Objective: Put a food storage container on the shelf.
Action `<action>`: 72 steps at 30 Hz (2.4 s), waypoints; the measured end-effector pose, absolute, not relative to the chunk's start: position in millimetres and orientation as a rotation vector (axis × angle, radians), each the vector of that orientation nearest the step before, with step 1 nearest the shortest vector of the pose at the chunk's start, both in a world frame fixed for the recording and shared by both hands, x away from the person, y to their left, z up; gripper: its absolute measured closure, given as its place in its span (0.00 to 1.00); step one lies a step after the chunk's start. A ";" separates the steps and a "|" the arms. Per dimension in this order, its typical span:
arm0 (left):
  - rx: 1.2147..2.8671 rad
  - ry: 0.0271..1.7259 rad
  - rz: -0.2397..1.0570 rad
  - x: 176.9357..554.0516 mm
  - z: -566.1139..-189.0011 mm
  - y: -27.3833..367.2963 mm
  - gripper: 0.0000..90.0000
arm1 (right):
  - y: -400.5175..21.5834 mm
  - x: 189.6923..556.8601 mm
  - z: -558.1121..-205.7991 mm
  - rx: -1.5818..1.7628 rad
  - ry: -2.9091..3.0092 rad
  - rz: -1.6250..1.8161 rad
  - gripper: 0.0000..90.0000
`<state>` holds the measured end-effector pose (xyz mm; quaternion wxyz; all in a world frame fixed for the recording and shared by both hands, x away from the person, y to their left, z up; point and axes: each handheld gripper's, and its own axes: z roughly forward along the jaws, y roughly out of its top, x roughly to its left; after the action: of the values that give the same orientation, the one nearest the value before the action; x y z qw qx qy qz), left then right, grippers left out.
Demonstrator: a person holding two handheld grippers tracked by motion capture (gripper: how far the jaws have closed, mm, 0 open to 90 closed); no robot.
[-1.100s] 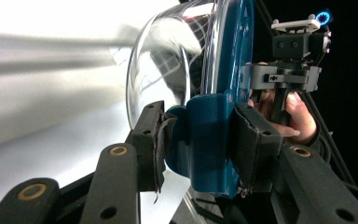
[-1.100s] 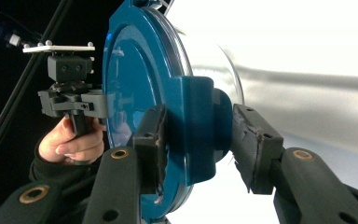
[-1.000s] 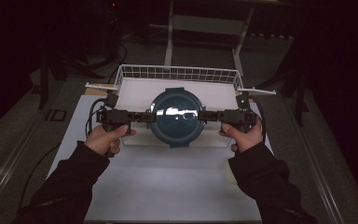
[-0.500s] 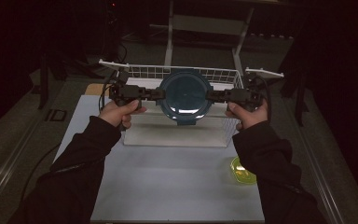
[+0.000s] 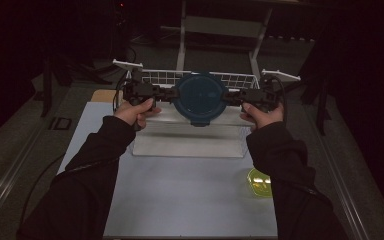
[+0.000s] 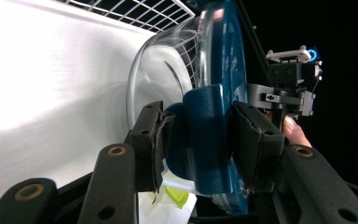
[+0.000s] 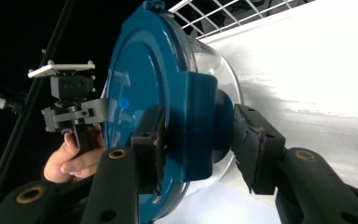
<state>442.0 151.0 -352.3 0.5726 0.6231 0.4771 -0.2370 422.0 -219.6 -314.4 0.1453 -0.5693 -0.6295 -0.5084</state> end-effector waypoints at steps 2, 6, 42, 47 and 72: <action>1.447 1.133 -0.577 446.9 -355.9 151.5 0.61 | -218.4 423.7 -315.8 -1.661 -1.806 -1.457 0.60; 1.427 1.159 -0.561 451.7 -358.6 152.2 0.59 | -213.2 428.3 -313.7 -1.711 -1.865 -1.427 0.60; 1.634 0.823 -0.133 362.9 -346.8 156.8 0.16 | -201.8 361.2 -297.6 -1.551 -2.268 -1.534 0.67; 1.681 0.811 -0.063 343.5 -353.3 153.5 0.00 | -191.4 345.0 -304.9 -1.485 -2.310 -1.517 0.78; 1.723 0.775 0.064 276.4 -400.9 151.9 0.00 | -140.7 350.9 -329.4 -1.427 -2.328 -1.454 1.00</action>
<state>276.4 151.9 -400.9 0.5856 0.7389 0.3323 0.0275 350.9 -140.7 -329.4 0.0242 -0.4612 -0.7522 -0.4699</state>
